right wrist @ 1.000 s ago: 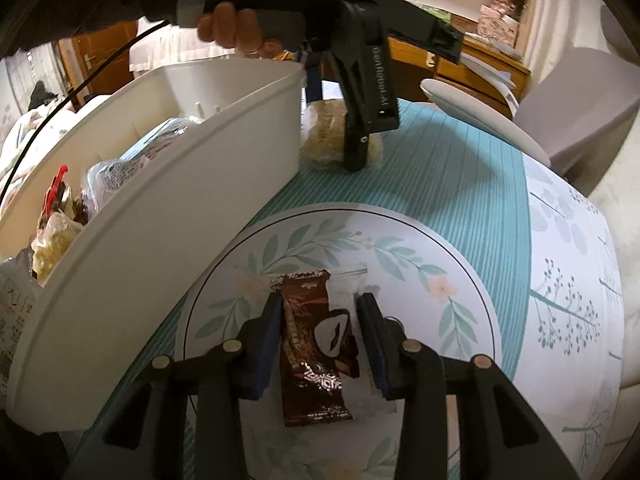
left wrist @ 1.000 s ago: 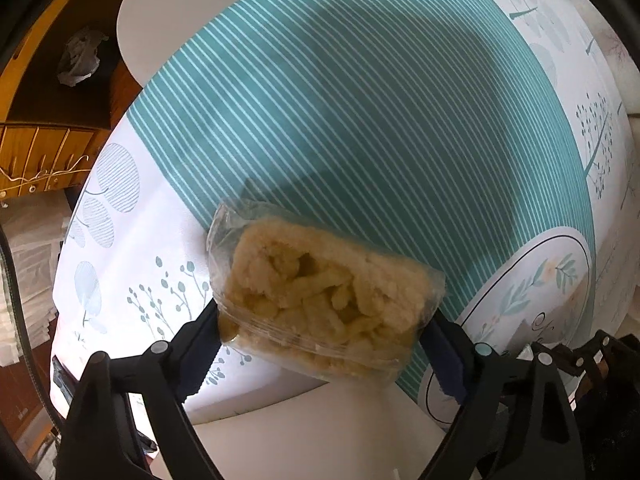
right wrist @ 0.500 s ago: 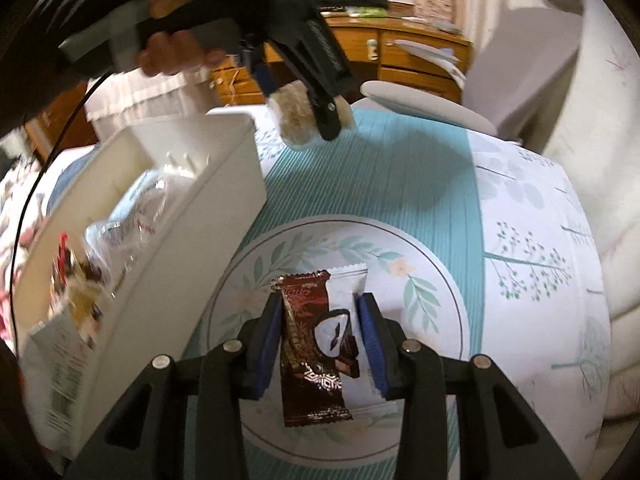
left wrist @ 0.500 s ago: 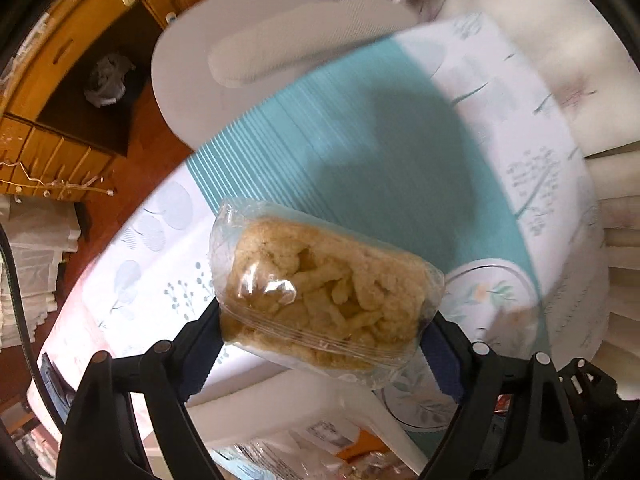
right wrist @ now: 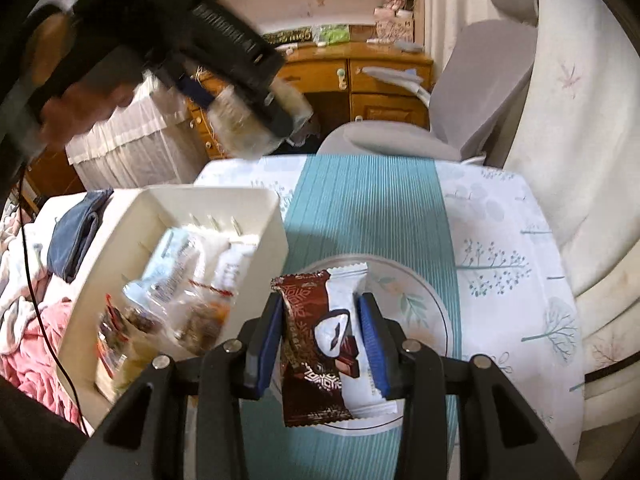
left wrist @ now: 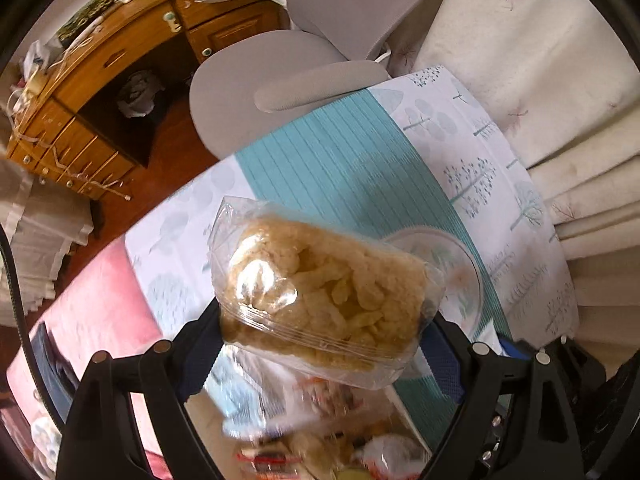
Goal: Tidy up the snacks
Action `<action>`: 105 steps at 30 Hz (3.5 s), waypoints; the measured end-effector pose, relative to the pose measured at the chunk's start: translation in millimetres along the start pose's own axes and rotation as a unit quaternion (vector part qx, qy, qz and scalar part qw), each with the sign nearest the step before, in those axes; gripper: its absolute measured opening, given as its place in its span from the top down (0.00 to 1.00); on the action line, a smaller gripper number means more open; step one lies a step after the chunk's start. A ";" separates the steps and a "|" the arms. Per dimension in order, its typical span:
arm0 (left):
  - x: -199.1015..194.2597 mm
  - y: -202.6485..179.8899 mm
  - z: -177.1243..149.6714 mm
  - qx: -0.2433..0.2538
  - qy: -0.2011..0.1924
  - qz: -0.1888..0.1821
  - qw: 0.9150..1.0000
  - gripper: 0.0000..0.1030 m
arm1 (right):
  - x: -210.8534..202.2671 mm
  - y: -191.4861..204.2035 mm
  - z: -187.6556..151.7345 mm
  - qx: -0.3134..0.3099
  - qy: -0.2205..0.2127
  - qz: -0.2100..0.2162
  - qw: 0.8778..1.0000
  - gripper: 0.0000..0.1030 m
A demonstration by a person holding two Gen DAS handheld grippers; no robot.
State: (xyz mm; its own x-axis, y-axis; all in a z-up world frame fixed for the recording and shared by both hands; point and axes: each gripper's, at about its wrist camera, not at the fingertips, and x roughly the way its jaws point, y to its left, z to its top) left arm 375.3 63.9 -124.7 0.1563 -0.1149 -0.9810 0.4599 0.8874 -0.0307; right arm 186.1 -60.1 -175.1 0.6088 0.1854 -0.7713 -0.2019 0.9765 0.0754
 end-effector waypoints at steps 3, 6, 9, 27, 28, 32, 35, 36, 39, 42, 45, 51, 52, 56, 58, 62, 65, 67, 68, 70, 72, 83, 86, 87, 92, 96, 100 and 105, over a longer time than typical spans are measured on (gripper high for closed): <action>-20.1 1.4 -28.9 -0.014 -0.014 0.005 1.000 0.15 | -15.5 9.8 7.4 0.010 -0.011 0.003 1.000 0.63; -35.6 5.5 -58.0 -0.038 -0.025 0.002 0.999 0.14 | -28.4 20.9 14.0 0.018 -0.019 0.003 1.000 0.63; -45.7 12.4 -83.5 -0.062 -0.031 -0.002 0.998 0.14 | -38.6 33.9 18.2 0.026 -0.029 0.001 0.999 0.62; -54.1 69.7 -214.0 -0.172 -0.053 -0.014 0.984 0.13 | -55.2 93.8 14.2 0.095 -0.019 0.071 0.993 0.62; -52.9 70.2 -217.3 -0.176 -0.052 -0.018 0.983 0.12 | -54.7 95.0 13.7 0.099 -0.017 0.074 0.992 0.62; -50.9 68.4 -231.2 -0.185 -0.064 -0.027 0.980 0.09 | -53.7 96.3 9.9 0.112 -0.014 0.078 0.991 0.59; -52.9 59.7 -238.3 -0.175 -0.079 -0.017 0.981 0.03 | -53.7 92.2 5.4 0.131 -0.009 0.090 0.987 0.47; -54.0 58.5 -239.1 -0.176 -0.081 -0.017 0.981 0.03 | -54.9 90.9 3.6 0.135 -0.011 0.094 0.986 0.42; -55.0 51.9 -245.6 -0.183 -0.089 -0.023 0.979 0.03 | -59.6 87.1 -0.2 0.139 -0.014 0.094 0.986 0.39; -54.0 40.7 -254.5 -0.189 -0.096 -0.025 0.977 0.03 | -65.2 83.4 -6.9 0.135 -0.010 0.092 0.987 0.39; -52.2 24.8 -266.0 -0.201 -0.101 -0.023 0.974 0.03 | -71.8 75.6 -18.7 0.133 -0.002 0.092 0.987 0.39; -53.8 -18.4 -297.0 -0.253 -0.124 -0.037 0.959 0.03 | -92.9 44.6 -51.2 0.135 0.024 0.091 0.986 0.36; -54.7 -27.6 -300.8 -0.262 -0.129 -0.039 0.955 0.03 | -98.9 38.2 -57.0 0.135 0.026 0.093 0.986 0.34; -60.1 -69.4 -314.6 -0.294 -0.152 -0.043 0.943 0.03 | -125.3 6.7 -84.6 0.134 0.038 0.097 0.986 0.26; -60.8 -91.1 -321.2 -0.317 -0.162 -0.049 0.933 0.03 | -137.2 -7.5 -97.0 0.123 0.046 0.101 0.986 0.20; -56.8 -136.9 -329.3 -0.340 -0.163 -0.060 0.924 0.03 | -161.6 -37.1 -117.6 0.097 0.054 0.096 0.989 0.18; -56.3 -171.2 -332.0 -0.340 -0.165 -0.060 0.924 0.03 | -178.7 -61.5 -130.6 0.088 0.058 0.095 0.990 0.15; -57.6 -189.3 -330.4 -0.334 -0.165 -0.060 0.926 0.03 | -186.7 -74.6 -136.7 0.084 0.059 0.096 0.990 0.13; -59.2 -199.2 -329.2 -0.331 -0.167 -0.058 0.927 0.03 | -191.3 -82.2 -139.9 0.083 0.058 0.096 0.990 0.13; -63.5 -214.2 -326.6 -0.324 -0.171 -0.053 0.929 0.03 | -198.5 -94.4 -143.7 0.083 0.056 0.094 0.990 0.10; -71.3 -229.4 -321.7 -0.311 -0.179 -0.050 0.932 0.03 | -205.8 -105.5 -145.9 0.083 0.054 0.090 0.991 0.08; -134.5 -270.4 -309.1 -0.274 -0.245 0.024 0.930 0.03 | -250.5 -131.2 -135.5 0.088 0.048 0.091 0.991 0.02; -146.7 -277.1 -313.3 -0.264 -0.254 0.056 0.929 0.03 | -262.3 -127.3 -134.3 0.081 0.054 0.083 0.992 0.01; -149.8 -279.8 -315.1 -0.262 -0.255 0.059 0.929 0.03 | -266.3 -124.6 -134.4 0.076 0.053 0.078 0.993 0.01; -158.9 -287.6 -322.7 -0.262 -0.260 0.097 0.924 0.03 | -287.8 -110.6 -137.3 0.058 0.014 0.057 0.997 0.01; -163.6 -290.1 -327.7 -0.265 -0.272 0.128 0.916 0.01 | -294.6 -102.4 -140.0 0.043 -0.003 0.041 0.998 0.00; -167.4 -289.1 -330.3 -0.270 -0.283 0.139 0.910 0.00 | -291.4 -102.9 -142.4 0.049 0.000 0.036 0.998 0.00; -159.3 -291.4 -328.8 -0.269 -0.265 0.142 0.915 0.00 | -289.7 -105.8 -144.2 0.058 0.000 0.030 0.998 0.00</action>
State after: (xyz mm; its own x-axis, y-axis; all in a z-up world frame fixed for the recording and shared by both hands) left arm -71.0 -29.6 -22.4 0.6706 0.0810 -0.7374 -0.1401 0.9900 -0.0186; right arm -79.5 -233.0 -50.7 0.5986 0.2448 -0.7628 -0.1479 0.9696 0.1951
